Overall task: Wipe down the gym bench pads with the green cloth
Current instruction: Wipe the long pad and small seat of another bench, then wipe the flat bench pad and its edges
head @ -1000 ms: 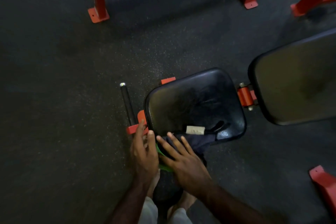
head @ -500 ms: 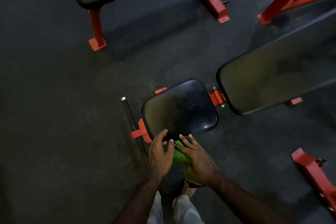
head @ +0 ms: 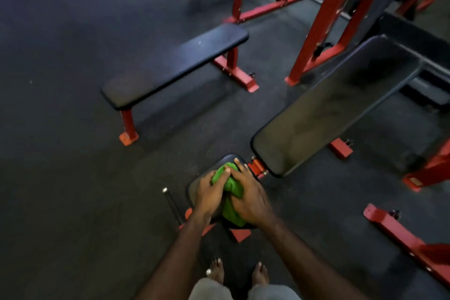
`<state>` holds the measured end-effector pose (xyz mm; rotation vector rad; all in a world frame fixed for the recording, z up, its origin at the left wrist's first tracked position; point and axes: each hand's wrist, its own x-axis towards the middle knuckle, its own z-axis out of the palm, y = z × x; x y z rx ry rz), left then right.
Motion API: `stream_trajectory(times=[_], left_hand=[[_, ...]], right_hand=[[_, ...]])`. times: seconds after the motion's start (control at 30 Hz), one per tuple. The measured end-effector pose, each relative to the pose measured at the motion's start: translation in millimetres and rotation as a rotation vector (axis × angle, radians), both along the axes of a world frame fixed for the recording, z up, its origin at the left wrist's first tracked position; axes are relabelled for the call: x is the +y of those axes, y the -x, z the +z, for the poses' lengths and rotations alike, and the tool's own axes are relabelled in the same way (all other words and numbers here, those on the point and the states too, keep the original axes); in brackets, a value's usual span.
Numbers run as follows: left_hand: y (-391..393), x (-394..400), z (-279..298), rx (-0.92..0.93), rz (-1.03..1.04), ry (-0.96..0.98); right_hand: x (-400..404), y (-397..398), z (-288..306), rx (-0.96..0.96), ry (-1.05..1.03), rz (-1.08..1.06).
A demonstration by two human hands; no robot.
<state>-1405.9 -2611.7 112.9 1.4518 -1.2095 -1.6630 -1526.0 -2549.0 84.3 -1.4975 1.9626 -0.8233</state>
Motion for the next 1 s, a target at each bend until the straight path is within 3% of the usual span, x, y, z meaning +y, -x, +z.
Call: stream_trajectory(times=[0.17, 0.33, 0.43, 0.77, 1.0], left_hand=[[-2.0, 8.0, 35.1, 0.074, 0.009, 0.012], [3.9, 5.1, 75.3, 0.165, -0.008, -0.010], [10.9, -1.4, 97.1, 0.159, -0.022, 0.031], [-7.8, -8.3, 146.7, 0.247, 0.087, 0.050], [-42.9, -0.9, 169.9, 0.339, 0.178, 0.121]], right_hand=[[22.4, -8.6, 66.5, -0.159, 0.108, -0.052], [23.1, -0.1, 115.9, -0.374, 0.151, -0.320], [13.9, 10.5, 134.3, -0.374, 0.110, -0.399], [-4.3, 3.8, 156.7, -0.369, 0.163, -0.397], [-13.9, -26.0, 180.4, -0.526, 0.143, -0.312]])
